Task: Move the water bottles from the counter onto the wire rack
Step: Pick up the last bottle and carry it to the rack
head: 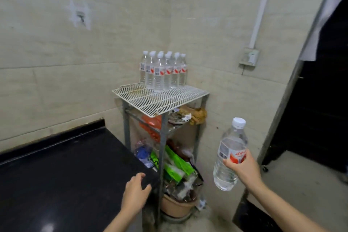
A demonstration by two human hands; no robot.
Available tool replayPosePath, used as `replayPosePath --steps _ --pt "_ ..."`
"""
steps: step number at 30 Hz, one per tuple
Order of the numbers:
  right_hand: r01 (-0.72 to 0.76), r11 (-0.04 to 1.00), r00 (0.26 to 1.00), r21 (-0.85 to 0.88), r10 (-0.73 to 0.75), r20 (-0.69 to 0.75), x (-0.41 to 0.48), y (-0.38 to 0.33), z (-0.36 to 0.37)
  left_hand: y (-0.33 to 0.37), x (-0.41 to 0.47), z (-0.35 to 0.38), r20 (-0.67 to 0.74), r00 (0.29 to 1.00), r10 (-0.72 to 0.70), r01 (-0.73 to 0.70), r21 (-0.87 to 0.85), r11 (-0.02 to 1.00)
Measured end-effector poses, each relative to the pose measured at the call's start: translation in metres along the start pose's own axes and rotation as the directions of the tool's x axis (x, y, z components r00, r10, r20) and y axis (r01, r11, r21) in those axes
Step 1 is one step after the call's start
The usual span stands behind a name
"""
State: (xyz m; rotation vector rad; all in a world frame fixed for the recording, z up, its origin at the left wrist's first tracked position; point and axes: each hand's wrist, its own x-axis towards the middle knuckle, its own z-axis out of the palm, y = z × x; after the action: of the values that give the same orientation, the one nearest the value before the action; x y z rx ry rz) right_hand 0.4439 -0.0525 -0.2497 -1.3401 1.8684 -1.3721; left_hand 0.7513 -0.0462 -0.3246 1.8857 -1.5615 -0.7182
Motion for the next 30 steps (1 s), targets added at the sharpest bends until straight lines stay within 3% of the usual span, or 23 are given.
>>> replayPosePath --steps 5,12,16,23,30 --pt "-0.091 0.996 0.994 0.009 0.091 -0.055 0.042 0.053 -0.048 0.083 0.029 0.073 0.078 0.983 0.167 -0.180 0.212 0.961" --pt "-0.105 0.991 0.993 0.080 0.110 -0.052 0.117 0.065 -0.046 0.169 0.130 0.079 -0.144 0.920 0.365 -0.280 0.412 0.867" --pt "-0.055 0.994 0.998 0.095 0.055 0.003 0.181 0.044 -0.017 0.198 0.208 0.065 -0.298 0.840 0.453 -0.214 0.585 0.782" --pt "0.054 0.989 0.986 0.138 -0.075 0.149 0.294 -0.006 0.035 0.208 0.291 0.083 -0.353 0.908 0.224 0.051 0.627 0.778" --pt "0.292 0.928 0.947 0.230 -0.314 0.066 0.435 -0.085 0.102 0.204 0.307 0.098 -0.407 0.875 0.263 0.121 0.708 0.696"
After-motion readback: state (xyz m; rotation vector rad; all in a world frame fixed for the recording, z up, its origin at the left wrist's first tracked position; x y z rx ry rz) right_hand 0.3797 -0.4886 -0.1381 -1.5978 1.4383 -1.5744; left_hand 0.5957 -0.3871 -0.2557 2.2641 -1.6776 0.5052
